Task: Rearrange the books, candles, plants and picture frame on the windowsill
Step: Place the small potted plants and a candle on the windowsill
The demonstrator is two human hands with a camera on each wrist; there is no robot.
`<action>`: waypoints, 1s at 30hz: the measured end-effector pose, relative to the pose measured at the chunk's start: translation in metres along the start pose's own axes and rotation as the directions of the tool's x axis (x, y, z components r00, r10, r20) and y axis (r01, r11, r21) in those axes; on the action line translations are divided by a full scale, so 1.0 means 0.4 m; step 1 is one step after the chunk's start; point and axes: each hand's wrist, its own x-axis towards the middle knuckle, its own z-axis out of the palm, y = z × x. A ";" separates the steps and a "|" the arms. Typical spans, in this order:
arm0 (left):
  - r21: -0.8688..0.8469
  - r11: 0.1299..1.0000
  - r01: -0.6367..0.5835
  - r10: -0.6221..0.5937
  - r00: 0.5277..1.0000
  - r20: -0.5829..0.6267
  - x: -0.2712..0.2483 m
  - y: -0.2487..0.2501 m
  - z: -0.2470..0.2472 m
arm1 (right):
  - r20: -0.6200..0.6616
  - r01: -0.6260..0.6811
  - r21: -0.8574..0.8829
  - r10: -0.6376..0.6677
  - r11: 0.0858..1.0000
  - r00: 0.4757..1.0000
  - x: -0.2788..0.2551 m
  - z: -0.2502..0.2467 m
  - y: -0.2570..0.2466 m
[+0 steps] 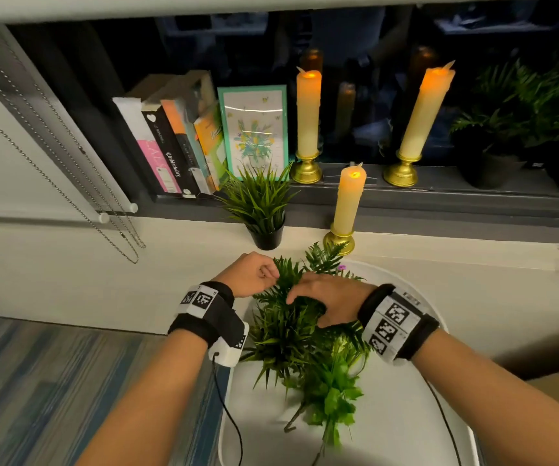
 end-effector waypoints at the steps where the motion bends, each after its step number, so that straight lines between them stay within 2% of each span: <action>1: 0.002 1.000 0.011 -0.011 1.000 -0.022 -0.008 -0.009 0.002 | -0.020 -0.019 -0.034 0.019 0.999 1.000 0.017 0.023 0.004; 3: 0.014 0.999 0.038 -0.037 0.996 -0.081 -0.025 -0.026 0.009 | -0.071 -0.093 -0.051 0.089 0.994 0.994 0.041 0.057 0.017; 5: -0.006 0.998 0.067 -0.068 0.992 -0.111 -0.043 -0.038 0.018 | -0.111 -0.128 0.003 0.127 0.992 0.986 0.049 0.072 0.025; 9: -0.021 0.996 0.082 -0.082 0.997 -0.016 -0.069 -0.040 0.041 | -0.290 -0.096 0.086 0.117 0.992 0.950 0.043 0.069 0.035; 14: -0.034 0.992 0.120 -0.119 0.992 0.030 -0.083 -0.026 0.062 | -0.367 -0.064 0.237 0.151 0.969 0.918 0.021 0.066 0.039; 19: -0.003 0.997 0.083 -0.083 0.996 0.039 -0.089 -0.012 0.056 | -0.475 -0.022 0.343 0.193 0.939 0.858 -0.015 0.035 0.030; 23: -0.084 0.995 0.046 -0.043 0.999 0.029 -0.095 -0.003 0.032 | -0.544 0.036 0.462 0.251 0.886 0.801 -0.058 0.008 0.036; 28: -0.106 0.994 0.035 -0.030 0.998 0.049 -0.110 0.013 0.016 | -0.627 0.062 0.466 0.280 0.883 0.727 -0.120 -0.017 0.040; 30: -0.158 0.987 0.000 0.010 0.998 0.064 -0.120 0.044 0.005 | -0.645 0.054 0.469 0.300 0.882 0.703 -0.144 -0.026 0.040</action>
